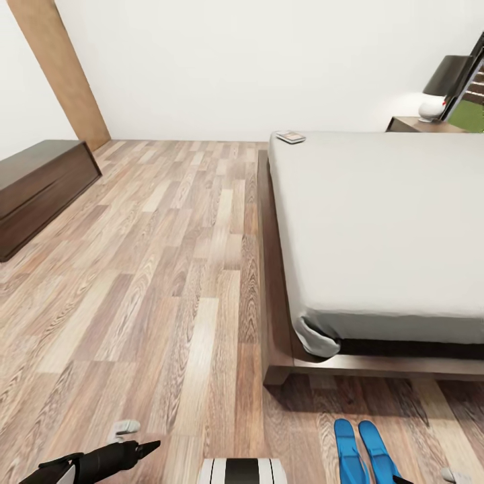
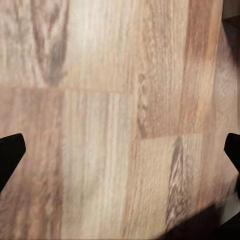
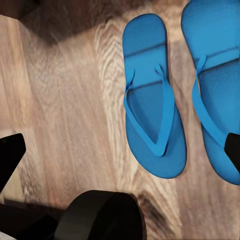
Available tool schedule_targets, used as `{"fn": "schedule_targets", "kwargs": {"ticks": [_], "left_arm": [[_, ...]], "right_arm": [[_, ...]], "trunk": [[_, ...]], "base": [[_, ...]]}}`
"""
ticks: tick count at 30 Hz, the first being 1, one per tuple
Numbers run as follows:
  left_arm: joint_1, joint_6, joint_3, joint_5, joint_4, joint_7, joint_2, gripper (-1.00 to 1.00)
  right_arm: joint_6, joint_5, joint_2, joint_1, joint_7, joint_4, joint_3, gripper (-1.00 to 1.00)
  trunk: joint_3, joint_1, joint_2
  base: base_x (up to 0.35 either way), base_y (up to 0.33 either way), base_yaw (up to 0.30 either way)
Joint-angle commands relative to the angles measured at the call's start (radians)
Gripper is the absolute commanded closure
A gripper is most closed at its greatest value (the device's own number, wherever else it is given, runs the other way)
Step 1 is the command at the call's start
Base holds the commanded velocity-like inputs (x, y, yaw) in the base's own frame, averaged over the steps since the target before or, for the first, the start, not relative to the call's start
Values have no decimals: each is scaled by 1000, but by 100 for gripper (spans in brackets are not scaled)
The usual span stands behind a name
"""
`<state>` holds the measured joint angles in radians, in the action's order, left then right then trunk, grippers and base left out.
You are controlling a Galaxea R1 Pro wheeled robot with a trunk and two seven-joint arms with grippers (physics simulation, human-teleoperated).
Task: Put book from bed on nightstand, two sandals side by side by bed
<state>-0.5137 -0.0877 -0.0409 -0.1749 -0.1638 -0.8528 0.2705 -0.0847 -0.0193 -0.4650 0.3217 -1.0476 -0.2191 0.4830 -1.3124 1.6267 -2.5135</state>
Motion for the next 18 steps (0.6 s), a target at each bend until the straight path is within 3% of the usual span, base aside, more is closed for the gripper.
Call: {"fn": "schedule_targets", "kwargs": {"ticks": [1, 18], "left_arm": [[0, -10, -4, -3, 0, -4, 0, -100], [0, -10, -4, -3, 1, -5, -1, -100]], "right_arm": [[-9, -2, 0, 0, -5, 0, 6, -100], [-9, -2, 0, 0, -5, 0, 6, -100]], "trunk": [[3, -1, 0], [69, -8, 4]], "base": [[0, 0, 0], [0, 0, 0]]}}
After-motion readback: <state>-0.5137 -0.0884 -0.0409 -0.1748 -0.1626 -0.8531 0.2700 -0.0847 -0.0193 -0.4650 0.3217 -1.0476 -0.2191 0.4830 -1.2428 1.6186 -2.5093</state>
